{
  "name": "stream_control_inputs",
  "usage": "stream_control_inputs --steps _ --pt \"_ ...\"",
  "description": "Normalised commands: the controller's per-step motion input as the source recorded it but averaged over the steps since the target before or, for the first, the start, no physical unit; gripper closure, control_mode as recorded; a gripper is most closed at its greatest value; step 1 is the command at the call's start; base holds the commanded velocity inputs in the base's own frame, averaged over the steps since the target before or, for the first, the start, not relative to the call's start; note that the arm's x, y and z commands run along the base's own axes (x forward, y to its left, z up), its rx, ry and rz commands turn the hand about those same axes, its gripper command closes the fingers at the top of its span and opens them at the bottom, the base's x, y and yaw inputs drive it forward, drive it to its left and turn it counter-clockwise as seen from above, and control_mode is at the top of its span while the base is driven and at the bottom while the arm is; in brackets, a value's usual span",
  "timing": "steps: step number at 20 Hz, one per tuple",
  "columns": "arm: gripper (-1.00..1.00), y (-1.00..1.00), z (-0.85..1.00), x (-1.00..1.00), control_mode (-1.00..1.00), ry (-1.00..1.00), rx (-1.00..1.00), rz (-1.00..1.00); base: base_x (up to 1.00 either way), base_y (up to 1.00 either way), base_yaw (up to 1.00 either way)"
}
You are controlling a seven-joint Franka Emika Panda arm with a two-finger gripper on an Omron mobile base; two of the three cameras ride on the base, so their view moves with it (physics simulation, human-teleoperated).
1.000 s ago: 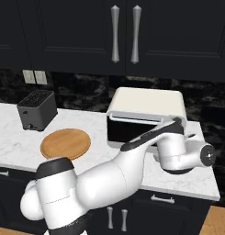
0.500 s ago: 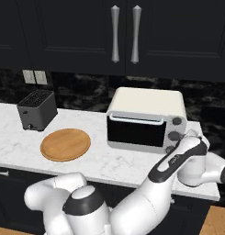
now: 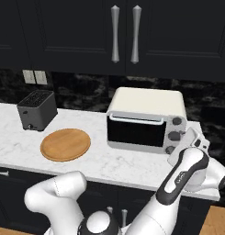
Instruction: Pick up the kebab skewer and baguette bread, and place them inside the toaster oven. Close the toaster oven door and start by setting the timer.
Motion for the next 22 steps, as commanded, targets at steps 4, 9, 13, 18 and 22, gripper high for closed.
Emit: stream_control_inputs --steps 4,9,13,18,22 --pt "-1.0 0.22 -0.13 0.1 -1.0 -0.29 -0.2 -0.02 0.0 0.0 0.0" --pt "-1.0 0.0 -0.12 0.1 -1.0 -0.17 -0.25 -0.08 0.0 0.0 0.0" --pt "-1.0 0.02 0.0 0.22 -1.0 -0.18 -0.25 -0.11 0.0 0.0 0.0" --pt "-1.0 0.1 -0.01 0.28 -1.0 -0.14 -0.17 -0.12 0.0 0.0 0.0" --pt "-1.0 0.0 -0.1 0.31 -1.0 -0.01 -0.05 -0.14 0.0 0.0 0.0"
